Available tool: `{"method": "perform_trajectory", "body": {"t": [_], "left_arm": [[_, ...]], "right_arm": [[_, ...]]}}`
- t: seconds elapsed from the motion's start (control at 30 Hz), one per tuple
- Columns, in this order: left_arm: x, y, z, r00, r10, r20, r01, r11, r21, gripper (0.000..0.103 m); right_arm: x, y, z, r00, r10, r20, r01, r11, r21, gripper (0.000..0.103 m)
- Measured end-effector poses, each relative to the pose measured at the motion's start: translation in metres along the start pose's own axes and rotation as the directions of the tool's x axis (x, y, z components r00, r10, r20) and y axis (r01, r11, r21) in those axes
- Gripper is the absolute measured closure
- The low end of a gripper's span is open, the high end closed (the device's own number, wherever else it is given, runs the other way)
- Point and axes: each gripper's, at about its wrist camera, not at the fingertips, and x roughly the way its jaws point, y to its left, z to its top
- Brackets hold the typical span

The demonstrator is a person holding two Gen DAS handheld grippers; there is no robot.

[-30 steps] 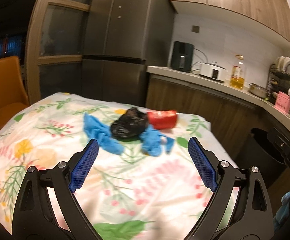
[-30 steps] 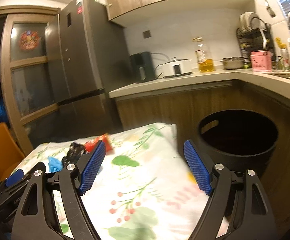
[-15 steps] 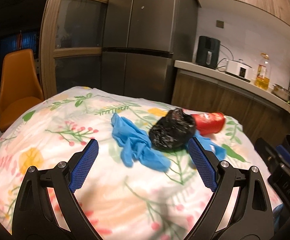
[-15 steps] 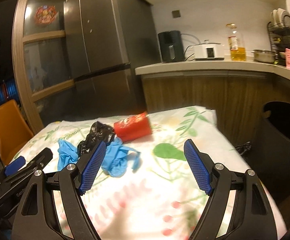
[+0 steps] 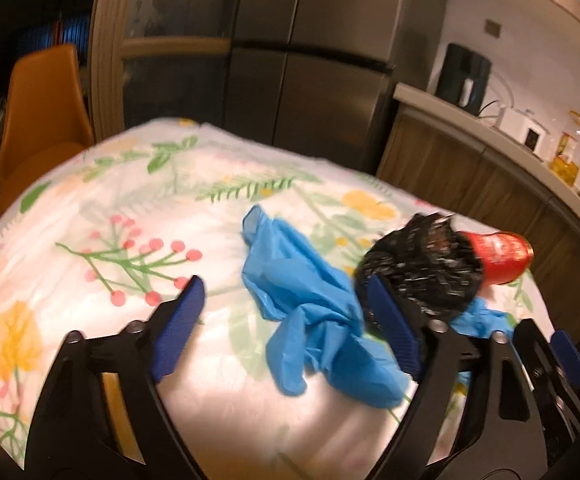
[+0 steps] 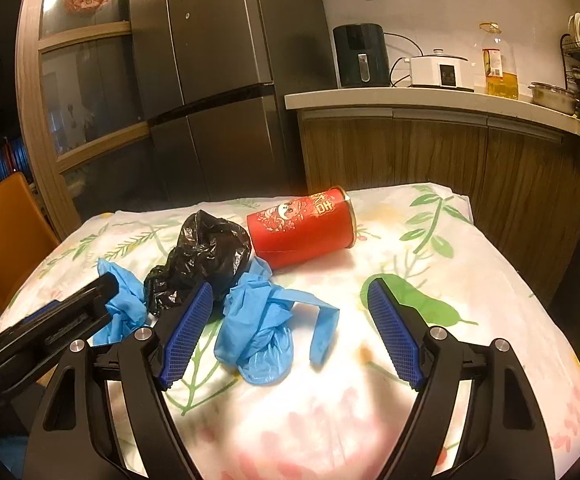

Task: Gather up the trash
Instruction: 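Grasp a blue glove with the left gripper while the right gripper grasps the other blue glove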

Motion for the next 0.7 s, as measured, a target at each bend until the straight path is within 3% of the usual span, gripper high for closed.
{"method": "perform_trajectory", "body": {"t": [0.1, 0.2, 0.27, 0.33, 0.5, 0.63, 0.7], "left_arm": [[0.018, 0.005, -0.003, 0.997, -0.007, -0.077, 0.006, 1.0, -0.016, 0.042], [0.023, 0.008, -0.005, 0.995, -0.046, -0.092, 0.044, 0.999, -0.028, 0.058], [0.022, 0.008, -0.007, 0.992, -0.081, -0.094, 0.078, 0.997, -0.029, 0.083], [0.018, 0.01, -0.007, 0.991, -0.1, -0.089, 0.096, 0.994, -0.043, 0.094], [-0.006, 0.023, -0.012, 0.986, -0.154, -0.057, 0.147, 0.984, -0.101, 0.101], [-0.037, 0.028, -0.02, 0.99, -0.141, 0.005, 0.141, 0.987, -0.078, 0.101], [-0.051, 0.028, -0.024, 0.991, -0.127, 0.03, 0.129, 0.99, -0.056, 0.101]], "right_arm": [[0.005, 0.003, -0.001, 1.0, -0.003, -0.012, 0.002, 1.0, -0.007, 0.027], [0.01, 0.005, -0.002, 1.0, -0.008, -0.03, 0.007, 1.0, -0.019, 0.029], [0.012, 0.007, -0.003, 0.999, -0.01, -0.038, 0.009, 1.0, -0.028, 0.03], [0.015, 0.008, -0.004, 0.999, -0.011, -0.049, 0.01, 0.999, -0.037, 0.032], [0.023, 0.008, -0.005, 0.996, -0.014, -0.083, 0.01, 0.999, -0.038, 0.04], [0.028, 0.01, -0.007, 0.994, 0.0, -0.108, -0.005, 0.999, -0.052, 0.044], [0.03, 0.01, -0.008, 0.993, 0.006, -0.118, -0.013, 0.998, -0.058, 0.055]]}}
